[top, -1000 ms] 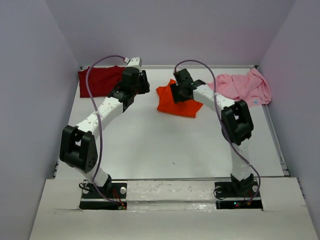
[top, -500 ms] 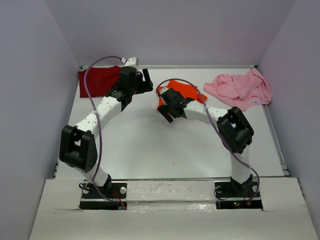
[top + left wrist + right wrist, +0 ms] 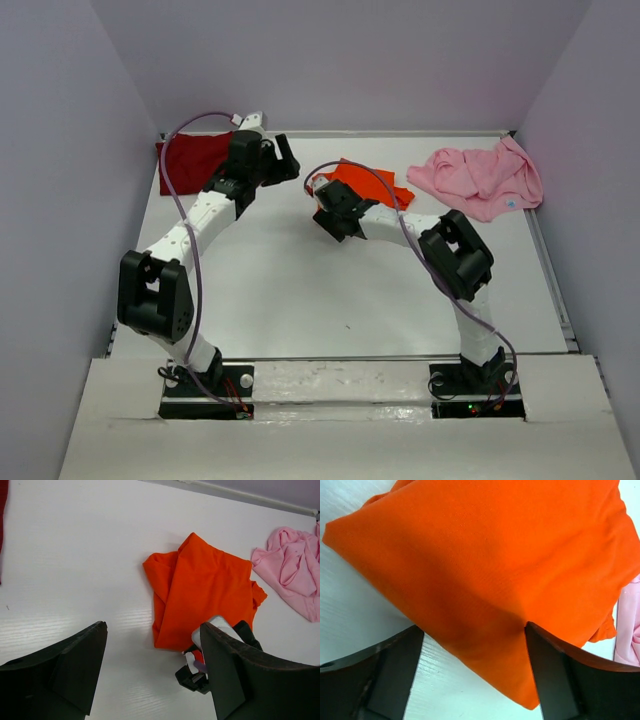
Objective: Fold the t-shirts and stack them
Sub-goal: Put the neatly folded tshirt into the corner of the board with the left arm
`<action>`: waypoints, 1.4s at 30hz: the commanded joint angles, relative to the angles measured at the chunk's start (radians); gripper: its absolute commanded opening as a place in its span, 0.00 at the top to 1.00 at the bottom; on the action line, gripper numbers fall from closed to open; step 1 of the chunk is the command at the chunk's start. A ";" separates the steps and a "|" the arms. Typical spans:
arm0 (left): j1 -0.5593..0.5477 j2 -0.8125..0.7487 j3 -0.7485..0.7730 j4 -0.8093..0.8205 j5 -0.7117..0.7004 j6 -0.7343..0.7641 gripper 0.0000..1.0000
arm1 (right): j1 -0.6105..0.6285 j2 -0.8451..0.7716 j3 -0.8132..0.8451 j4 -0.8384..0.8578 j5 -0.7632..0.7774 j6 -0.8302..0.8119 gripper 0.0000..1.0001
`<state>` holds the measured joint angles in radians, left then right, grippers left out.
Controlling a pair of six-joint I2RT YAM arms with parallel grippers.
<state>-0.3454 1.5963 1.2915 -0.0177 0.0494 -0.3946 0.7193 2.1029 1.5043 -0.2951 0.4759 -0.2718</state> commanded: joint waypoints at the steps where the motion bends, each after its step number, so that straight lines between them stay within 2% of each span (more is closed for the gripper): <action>1: 0.035 -0.004 0.025 0.045 0.061 -0.029 0.16 | 0.000 0.032 -0.013 0.040 -0.019 -0.017 0.28; 2: 0.045 -0.002 0.023 0.047 0.066 -0.033 0.16 | 0.000 0.032 -0.015 0.040 -0.020 -0.015 0.90; 3: 0.048 -0.002 0.023 0.047 0.072 -0.036 0.16 | 0.000 0.035 -0.012 0.040 -0.004 0.005 1.00; 10: 0.043 0.051 -0.023 0.077 0.118 -0.107 0.12 | 0.000 -0.052 -0.039 -0.036 -0.086 0.075 1.00; 15: 0.039 0.177 -0.065 0.094 0.288 -0.217 0.12 | -0.021 -0.119 -0.065 -0.065 -0.140 0.103 1.00; 16: 0.037 0.192 -0.098 0.190 0.355 -0.280 0.12 | -0.021 -0.132 -0.070 -0.065 -0.152 0.108 1.00; 18: 0.037 0.189 -0.200 0.284 0.383 -0.334 0.12 | -0.032 -0.168 -0.085 -0.065 -0.180 0.118 1.00; 25: 0.037 0.169 -0.369 0.448 0.379 -0.463 0.11 | -0.052 -0.213 -0.098 -0.065 -0.192 0.128 1.00; 30: 0.036 0.185 -0.422 0.551 0.400 -0.532 0.10 | -0.052 -0.210 -0.098 -0.073 -0.209 0.138 1.00; 33: 0.036 0.215 -0.463 0.700 0.443 -0.593 0.08 | -0.052 -0.213 -0.116 -0.075 -0.207 0.141 1.00; 37: 0.036 0.299 -0.512 0.944 0.489 -0.763 0.06 | -0.052 -0.224 -0.138 -0.073 -0.189 0.152 1.00; 42: 0.023 0.366 -0.479 1.003 0.514 -0.819 0.05 | -0.052 -0.253 -0.191 -0.056 -0.214 0.195 1.00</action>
<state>-0.3099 1.9472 0.7952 0.8448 0.5190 -1.1362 0.6666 1.9244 1.3422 -0.3668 0.2794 -0.1154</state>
